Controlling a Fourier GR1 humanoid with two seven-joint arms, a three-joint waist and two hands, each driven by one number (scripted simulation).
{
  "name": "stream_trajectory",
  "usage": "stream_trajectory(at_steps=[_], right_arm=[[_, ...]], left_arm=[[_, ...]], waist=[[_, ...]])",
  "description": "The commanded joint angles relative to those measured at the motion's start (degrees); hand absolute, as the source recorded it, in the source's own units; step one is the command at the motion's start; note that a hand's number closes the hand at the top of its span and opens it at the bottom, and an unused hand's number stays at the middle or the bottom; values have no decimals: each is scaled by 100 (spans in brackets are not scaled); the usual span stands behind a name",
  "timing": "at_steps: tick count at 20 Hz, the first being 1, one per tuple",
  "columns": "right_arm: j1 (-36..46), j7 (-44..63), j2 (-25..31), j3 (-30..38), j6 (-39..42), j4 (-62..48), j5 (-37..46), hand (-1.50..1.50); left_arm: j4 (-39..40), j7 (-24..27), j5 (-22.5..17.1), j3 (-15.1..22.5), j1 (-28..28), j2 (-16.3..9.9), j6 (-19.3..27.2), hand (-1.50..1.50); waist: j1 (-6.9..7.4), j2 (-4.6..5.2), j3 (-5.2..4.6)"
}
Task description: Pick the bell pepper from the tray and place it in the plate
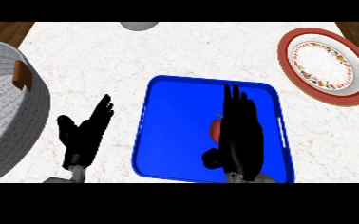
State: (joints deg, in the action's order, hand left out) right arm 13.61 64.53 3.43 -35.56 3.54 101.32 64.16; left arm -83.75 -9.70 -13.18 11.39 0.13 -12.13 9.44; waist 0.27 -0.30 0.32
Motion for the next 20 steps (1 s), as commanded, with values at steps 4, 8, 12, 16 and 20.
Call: stream_trajectory(at_steps=[4, 8, 12, 16, 20], right_arm=[[229, 931, -333, 24, 257, -642, 458, -150], [-168, 341, -286, 476, 84, -857, 649, -150], [27, 457, -339, 494, 141, -1009, 537, -150], [-159, 583, -340, 159, -4, -1222, 394, -150], [84, 359, -341, 530, 177, -1274, 261, -150]], left_arm=[[284, -346, 2, -140, -197, -47, -48, 0], [277, -188, 87, -28, -7, 103, -58, 0], [-27, -252, 50, -103, 158, 6, -168, 0], [131, -236, 57, -248, 62, -32, -253, 0], [36, -208, 112, -261, 181, 30, -307, 0]], waist=[[-18, 34, -35], [-35, 34, -32], [3, 28, -31], [-7, 29, -32], [-3, 29, -32]])
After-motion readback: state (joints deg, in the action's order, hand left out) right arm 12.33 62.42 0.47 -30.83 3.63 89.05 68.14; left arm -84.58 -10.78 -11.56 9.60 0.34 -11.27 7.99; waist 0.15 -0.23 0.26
